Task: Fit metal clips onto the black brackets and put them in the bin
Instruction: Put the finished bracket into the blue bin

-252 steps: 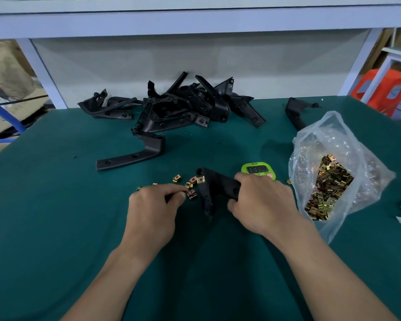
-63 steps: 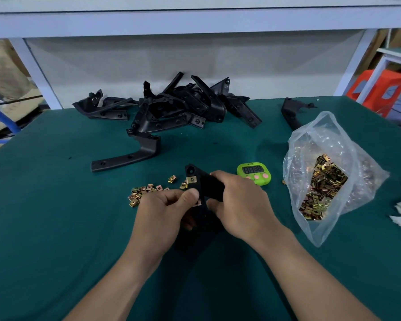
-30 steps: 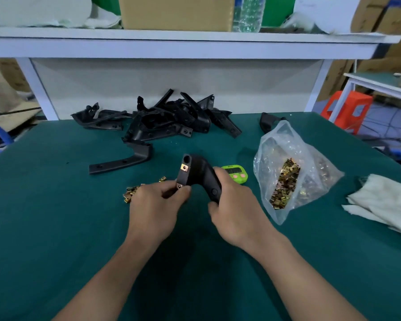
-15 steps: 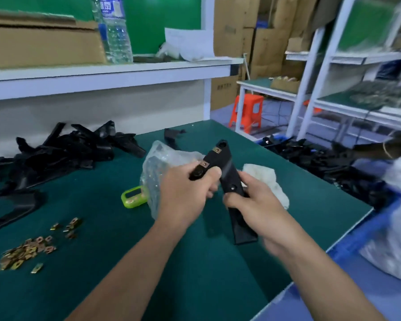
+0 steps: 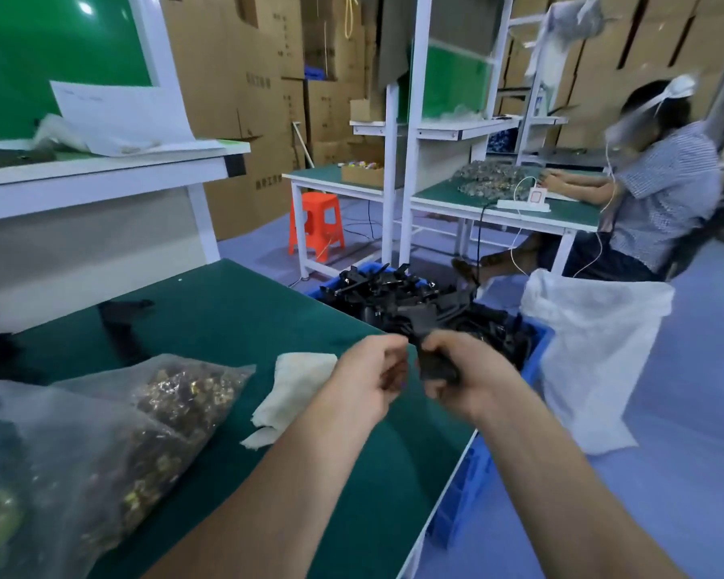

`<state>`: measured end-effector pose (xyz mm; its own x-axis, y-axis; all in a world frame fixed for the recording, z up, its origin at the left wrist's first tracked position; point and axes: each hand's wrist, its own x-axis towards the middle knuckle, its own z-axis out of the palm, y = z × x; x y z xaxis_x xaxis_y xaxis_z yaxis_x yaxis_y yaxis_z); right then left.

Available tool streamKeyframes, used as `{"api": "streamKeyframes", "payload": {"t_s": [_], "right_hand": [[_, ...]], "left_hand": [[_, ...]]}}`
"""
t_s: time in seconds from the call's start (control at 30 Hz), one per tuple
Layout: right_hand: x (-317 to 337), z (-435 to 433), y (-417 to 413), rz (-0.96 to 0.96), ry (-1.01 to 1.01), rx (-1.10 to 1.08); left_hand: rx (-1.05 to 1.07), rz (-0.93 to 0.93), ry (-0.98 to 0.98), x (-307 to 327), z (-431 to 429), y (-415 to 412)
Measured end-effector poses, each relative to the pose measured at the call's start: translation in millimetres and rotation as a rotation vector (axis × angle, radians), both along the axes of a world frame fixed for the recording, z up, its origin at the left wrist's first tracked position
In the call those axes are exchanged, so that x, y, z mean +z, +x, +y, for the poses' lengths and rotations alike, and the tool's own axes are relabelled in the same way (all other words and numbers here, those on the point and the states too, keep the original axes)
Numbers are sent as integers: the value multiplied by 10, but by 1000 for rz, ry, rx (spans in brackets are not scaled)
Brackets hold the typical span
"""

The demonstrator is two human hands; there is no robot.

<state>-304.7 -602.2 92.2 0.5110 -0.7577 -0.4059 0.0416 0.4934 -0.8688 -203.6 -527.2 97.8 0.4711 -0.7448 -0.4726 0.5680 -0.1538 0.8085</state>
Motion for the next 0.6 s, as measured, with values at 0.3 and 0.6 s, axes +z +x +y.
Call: {"api": "streamKeyframes", "payload": {"t_s": [0.3,0.6], "right_hand": [[-549,-207,943,248,-284,-124],[-803,219,850,251,-609,-272]], "left_hand": [[60,-219,161,-178,-236,293],[13,-467,65,-478,333,194]]}}
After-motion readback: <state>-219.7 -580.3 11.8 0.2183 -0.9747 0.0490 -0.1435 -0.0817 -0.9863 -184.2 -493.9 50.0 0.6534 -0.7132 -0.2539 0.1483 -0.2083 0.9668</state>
